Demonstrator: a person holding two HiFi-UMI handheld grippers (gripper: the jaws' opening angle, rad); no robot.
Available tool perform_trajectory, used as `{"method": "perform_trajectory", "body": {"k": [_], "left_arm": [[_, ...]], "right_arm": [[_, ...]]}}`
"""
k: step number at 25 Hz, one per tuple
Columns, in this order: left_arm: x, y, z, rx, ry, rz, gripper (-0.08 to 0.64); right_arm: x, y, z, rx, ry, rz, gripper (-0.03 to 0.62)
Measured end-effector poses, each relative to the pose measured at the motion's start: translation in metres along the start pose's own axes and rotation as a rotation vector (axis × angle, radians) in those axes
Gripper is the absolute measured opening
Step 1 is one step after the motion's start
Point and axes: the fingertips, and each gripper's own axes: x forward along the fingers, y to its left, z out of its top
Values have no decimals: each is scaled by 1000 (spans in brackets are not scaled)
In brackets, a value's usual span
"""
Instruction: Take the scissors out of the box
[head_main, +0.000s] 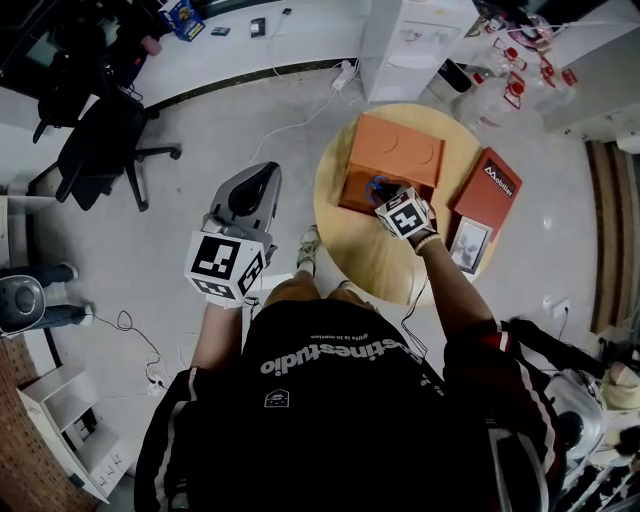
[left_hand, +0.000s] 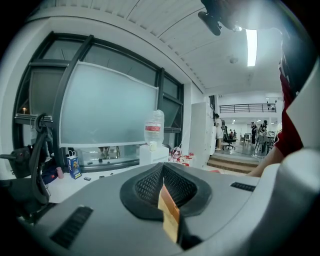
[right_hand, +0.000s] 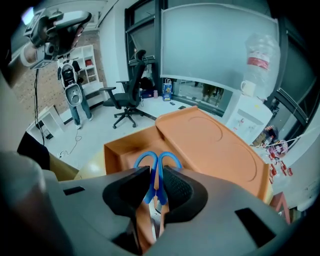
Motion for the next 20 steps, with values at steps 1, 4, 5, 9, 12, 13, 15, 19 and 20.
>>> {"method": "perform_trajectory", "body": {"k": [1, 4, 5, 9, 12, 13, 15, 19, 20], "left_arm": [[-1, -3, 1, 2, -2, -2, 17], [-5, -9, 4, 6, -10, -7, 17], [-6, -12, 5, 6, -13, -9, 17], [-9, -24, 7, 13, -20, -17, 17], [-10, -36, 11, 22, -25, -24, 17], [-10, -41, 12, 26, -27, -26, 17], [-12, -49, 14, 34, -30, -28, 17], [-19, -63, 18, 51, -36, -25, 17], [-21, -66, 19, 53, -37, -23, 18]], "right_arm": [[-4, 0, 1, 4, -8, -6, 112], [-14, -2, -1, 10, -26, -25, 112], [-17, -4, -3, 12, -30, -32, 112], [-32, -7, -5, 30, -65, -58, 112], [-47, -7, -5, 48, -98, -65, 110], [-51, -9, -7, 50, -110, -71, 110], [-58, -13, -11, 59, -132, -87, 110], [-77, -20, -14, 107, -186, -114, 110], [-82, -21, -13, 118, -200, -120, 110]]}}
